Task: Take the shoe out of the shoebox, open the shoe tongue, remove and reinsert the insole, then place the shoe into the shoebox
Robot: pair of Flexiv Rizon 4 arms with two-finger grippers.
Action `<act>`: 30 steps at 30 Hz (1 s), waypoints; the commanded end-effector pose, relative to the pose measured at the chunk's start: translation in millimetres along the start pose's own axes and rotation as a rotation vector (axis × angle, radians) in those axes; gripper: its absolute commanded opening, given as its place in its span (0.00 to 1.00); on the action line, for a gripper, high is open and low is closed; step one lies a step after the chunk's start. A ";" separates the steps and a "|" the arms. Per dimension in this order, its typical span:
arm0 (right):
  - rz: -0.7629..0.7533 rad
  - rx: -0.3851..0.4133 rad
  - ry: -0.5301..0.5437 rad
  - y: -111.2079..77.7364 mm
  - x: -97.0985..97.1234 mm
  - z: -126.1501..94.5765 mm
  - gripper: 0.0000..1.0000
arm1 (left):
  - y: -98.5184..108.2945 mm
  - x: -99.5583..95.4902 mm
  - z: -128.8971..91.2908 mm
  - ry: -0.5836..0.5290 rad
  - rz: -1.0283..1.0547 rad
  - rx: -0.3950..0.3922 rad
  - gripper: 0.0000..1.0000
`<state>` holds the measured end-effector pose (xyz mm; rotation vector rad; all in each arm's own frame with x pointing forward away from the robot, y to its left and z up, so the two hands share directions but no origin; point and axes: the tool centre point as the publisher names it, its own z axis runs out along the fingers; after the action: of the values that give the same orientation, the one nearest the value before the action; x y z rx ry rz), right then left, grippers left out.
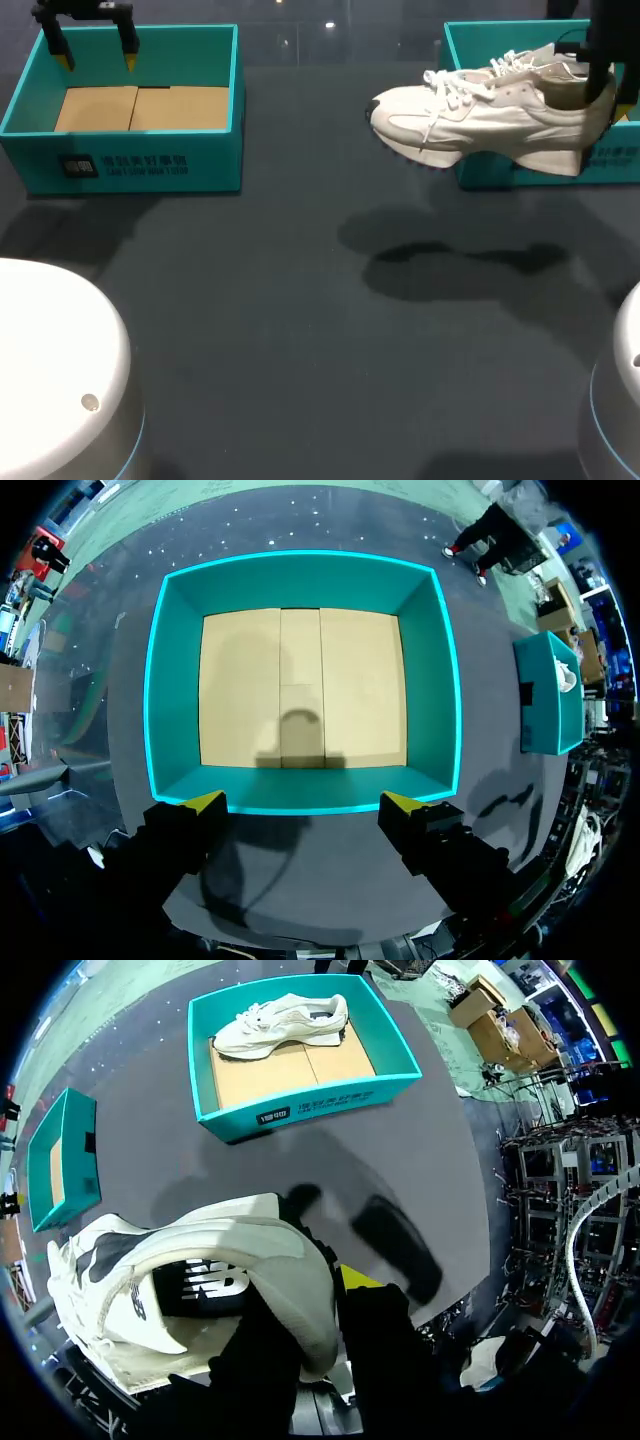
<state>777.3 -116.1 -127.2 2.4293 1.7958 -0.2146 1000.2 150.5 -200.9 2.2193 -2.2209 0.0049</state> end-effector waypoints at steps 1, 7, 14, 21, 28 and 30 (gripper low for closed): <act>0.005 -0.083 -0.018 -28.1 14.2 -0.1 0.00 | 0.0 0.2 -0.2 -0.001 0.000 -0.001 1.00; -0.005 -0.067 -0.050 -46.5 35.4 0.0 0.00 | 0.0 0.2 -0.2 -0.001 0.000 -0.001 1.00; -0.005 -0.067 -0.050 -46.5 35.4 0.0 0.00 | 0.0 0.2 -0.2 -0.001 0.000 -0.001 1.00; -0.005 -0.067 -0.050 -46.5 35.4 0.0 0.00 | 0.0 0.2 -0.2 -0.001 0.000 -0.001 1.00; -0.005 -0.067 -0.050 -46.5 35.4 0.0 0.00 | 0.0 0.2 -0.2 -0.001 0.000 -0.001 1.00; 0.008 -0.073 -0.056 -45.6 39.4 9.9 0.00 | 0.0 0.2 -0.2 -0.001 0.000 -0.001 1.00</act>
<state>742.9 -72.1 -136.4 2.3480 1.7438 -0.2112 1000.2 150.5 -200.9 2.2192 -2.2209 0.0049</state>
